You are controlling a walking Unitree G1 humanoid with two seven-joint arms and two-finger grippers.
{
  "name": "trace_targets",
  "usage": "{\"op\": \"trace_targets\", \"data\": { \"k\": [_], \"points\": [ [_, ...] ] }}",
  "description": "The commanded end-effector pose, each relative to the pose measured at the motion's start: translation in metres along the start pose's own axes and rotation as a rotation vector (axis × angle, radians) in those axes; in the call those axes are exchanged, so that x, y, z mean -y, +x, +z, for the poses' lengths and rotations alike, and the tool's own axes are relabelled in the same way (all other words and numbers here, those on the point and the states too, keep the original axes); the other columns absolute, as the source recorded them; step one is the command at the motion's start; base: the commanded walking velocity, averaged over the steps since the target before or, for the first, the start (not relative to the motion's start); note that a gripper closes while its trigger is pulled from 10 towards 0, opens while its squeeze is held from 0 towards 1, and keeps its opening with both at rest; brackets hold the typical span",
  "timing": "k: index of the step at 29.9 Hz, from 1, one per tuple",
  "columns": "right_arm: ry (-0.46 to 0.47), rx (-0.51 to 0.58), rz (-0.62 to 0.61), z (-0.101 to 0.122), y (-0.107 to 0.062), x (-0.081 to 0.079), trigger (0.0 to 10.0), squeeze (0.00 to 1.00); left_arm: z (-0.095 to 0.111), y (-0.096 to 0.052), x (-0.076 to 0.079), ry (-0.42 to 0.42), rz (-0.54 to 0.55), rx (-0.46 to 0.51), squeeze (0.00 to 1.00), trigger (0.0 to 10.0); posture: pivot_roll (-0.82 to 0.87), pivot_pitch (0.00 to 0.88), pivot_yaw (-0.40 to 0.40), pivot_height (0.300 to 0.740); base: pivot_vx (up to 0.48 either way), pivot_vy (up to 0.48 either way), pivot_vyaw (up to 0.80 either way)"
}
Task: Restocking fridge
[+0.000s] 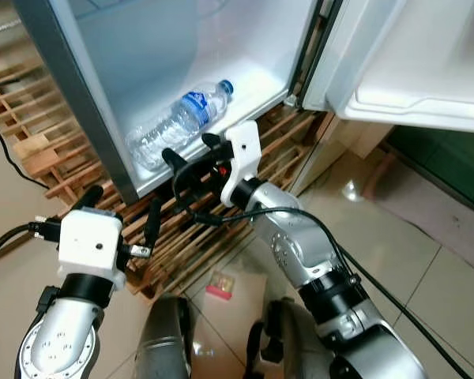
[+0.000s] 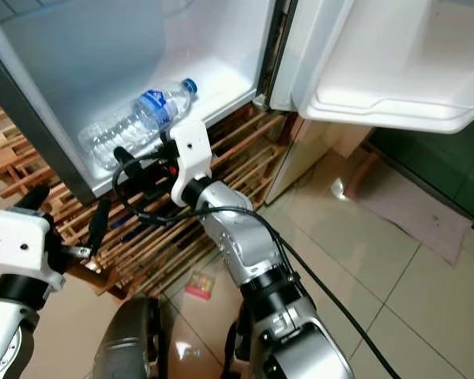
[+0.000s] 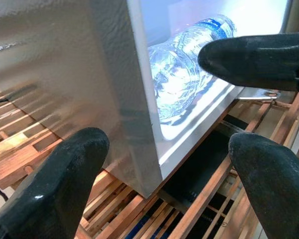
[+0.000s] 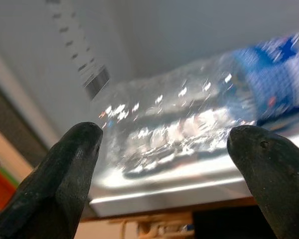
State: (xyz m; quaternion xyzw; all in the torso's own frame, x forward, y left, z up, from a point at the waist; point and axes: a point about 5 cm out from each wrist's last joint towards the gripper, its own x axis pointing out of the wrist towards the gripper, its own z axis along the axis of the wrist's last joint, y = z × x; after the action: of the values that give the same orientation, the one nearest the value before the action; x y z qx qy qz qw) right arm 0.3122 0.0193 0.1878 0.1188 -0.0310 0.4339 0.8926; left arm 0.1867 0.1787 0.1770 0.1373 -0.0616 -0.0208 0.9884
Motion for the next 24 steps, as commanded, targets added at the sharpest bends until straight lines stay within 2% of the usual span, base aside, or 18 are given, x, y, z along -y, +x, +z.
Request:
{"op": "trace_targets", "data": {
  "k": [1, 4, 6, 8, 11, 15, 19, 20, 24],
  "points": [
    [0.102, 0.012, 0.057, -0.004, 0.012, -0.025, 10.0, 0.00, -0.003, -0.002, 0.002, -0.012, -0.001, -0.009, 0.00, 10.0, 0.21, 0.250, -0.122, 0.660, 0.000, 0.000, 0.00],
    [0.113, -0.007, 0.081, -0.005, 0.020, -0.026, 10.0, 0.00, -0.002, -0.004, 0.002, -0.013, 0.001, -0.008, 0.00, 10.0, 0.22, 0.255, -0.120, 0.660, 0.000, 0.000, 0.00],
    [0.174, -0.066, 0.112, -0.013, 0.028, -0.028, 10.0, 0.00, -0.002, -0.005, 0.002, -0.013, 0.000, -0.012, 0.00, 10.0, 0.22, 0.260, -0.123, 0.660, 0.000, 0.000, 0.00],
    [0.180, -0.103, 0.124, -0.020, 0.035, -0.029, 10.0, 0.00, -0.001, -0.007, 0.003, -0.011, -0.003, -0.014, 0.00, 10.0, 0.23, 0.262, -0.126, 0.660, 0.000, 0.000, 0.00],
    [0.105, -0.145, 0.146, -0.025, 0.046, -0.032, 10.0, 0.00, -0.001, -0.007, 0.003, -0.008, -0.004, -0.017, 0.00, 10.0, 0.24, 0.266, -0.124, 0.660, 0.000, 0.000, 0.00],
    [0.008, -0.150, 0.138, -0.019, 0.058, -0.031, 10.0, 0.00, 0.000, -0.009, 0.003, -0.006, 0.003, -0.020, 0.00, 10.0, 0.26, 0.271, -0.130, 0.660, 0.000, 0.000, 0.00],
    [-0.089, -0.093, 0.168, 0.002, 0.069, -0.035, 10.0, 0.00, 0.000, -0.011, 0.002, -0.003, 0.008, -0.025, 0.00, 10.0, 0.26, 0.274, -0.133, 0.660, 0.000, 0.000, 0.00],
    [-0.133, -0.054, 0.189, 0.013, 0.073, -0.037, 10.0, 0.00, 0.000, -0.011, 0.003, -0.005, 0.009, -0.025, 0.00, 10.0, 0.26, 0.274, -0.134, 0.660, 0.000, 0.000, 0.00],
    [-0.171, 0.003, 0.240, 0.030, 0.078, -0.044, 10.0, 0.00, 0.000, -0.011, 0.004, -0.009, 0.010, -0.027, 0.00, 10.0, 0.26, 0.273, -0.137, 0.660, 0.000, 0.000, 0.00]
  ]
}}
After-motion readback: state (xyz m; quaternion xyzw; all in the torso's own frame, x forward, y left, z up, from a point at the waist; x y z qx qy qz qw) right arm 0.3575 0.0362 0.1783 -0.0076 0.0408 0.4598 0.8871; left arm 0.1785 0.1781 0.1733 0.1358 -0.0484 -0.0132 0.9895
